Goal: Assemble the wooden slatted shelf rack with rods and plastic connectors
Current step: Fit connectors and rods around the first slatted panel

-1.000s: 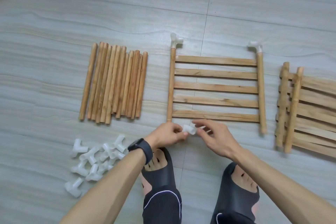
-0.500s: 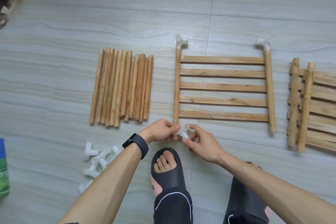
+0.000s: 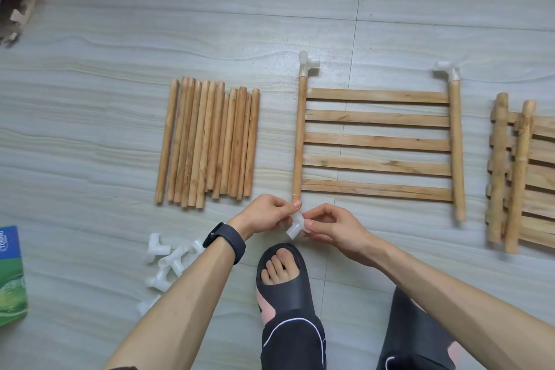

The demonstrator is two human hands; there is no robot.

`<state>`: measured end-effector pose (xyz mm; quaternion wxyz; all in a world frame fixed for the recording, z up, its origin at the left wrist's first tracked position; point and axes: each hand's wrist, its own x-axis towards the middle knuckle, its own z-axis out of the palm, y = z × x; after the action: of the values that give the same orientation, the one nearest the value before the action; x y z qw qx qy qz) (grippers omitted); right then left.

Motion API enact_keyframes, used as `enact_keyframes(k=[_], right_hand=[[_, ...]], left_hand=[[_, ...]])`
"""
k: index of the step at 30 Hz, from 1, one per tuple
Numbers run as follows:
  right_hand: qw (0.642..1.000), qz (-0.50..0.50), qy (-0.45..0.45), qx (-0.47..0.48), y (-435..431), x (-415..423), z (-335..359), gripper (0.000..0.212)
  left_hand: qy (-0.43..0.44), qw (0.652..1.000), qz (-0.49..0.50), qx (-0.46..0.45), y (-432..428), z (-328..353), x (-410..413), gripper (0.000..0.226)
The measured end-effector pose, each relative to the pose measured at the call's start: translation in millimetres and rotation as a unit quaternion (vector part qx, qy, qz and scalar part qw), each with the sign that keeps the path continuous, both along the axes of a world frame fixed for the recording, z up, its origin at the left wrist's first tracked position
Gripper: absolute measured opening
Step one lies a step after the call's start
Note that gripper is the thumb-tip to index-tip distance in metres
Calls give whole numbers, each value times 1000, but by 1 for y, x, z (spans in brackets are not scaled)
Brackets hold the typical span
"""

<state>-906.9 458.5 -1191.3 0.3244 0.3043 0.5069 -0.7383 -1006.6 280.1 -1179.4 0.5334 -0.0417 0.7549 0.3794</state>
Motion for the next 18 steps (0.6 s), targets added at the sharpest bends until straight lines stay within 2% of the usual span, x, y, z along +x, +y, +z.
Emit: enact_keyframes(k=[4, 10, 13, 16, 18], right_hand=[[1000, -6, 5, -13, 0, -3, 2, 32], [998, -50, -8, -35, -4, -3, -2, 30], [994, -85, -38, -61, -5, 2, -5, 27], [981, -126, -90, -114, -5, 10, -8, 24], [973, -146, -114, -135, -7, 13, -9, 26]], left_hand=[[0, 1000, 22, 19, 3, 2, -1, 44], [-12, 998, 62, -20, -1, 2, 1, 44], [-1, 998, 23, -52, -13, 4, 1, 35], [-59, 997, -24, -43, -21, 5, 3, 30], [-51, 997, -51, -30, -23, 2, 6, 26]])
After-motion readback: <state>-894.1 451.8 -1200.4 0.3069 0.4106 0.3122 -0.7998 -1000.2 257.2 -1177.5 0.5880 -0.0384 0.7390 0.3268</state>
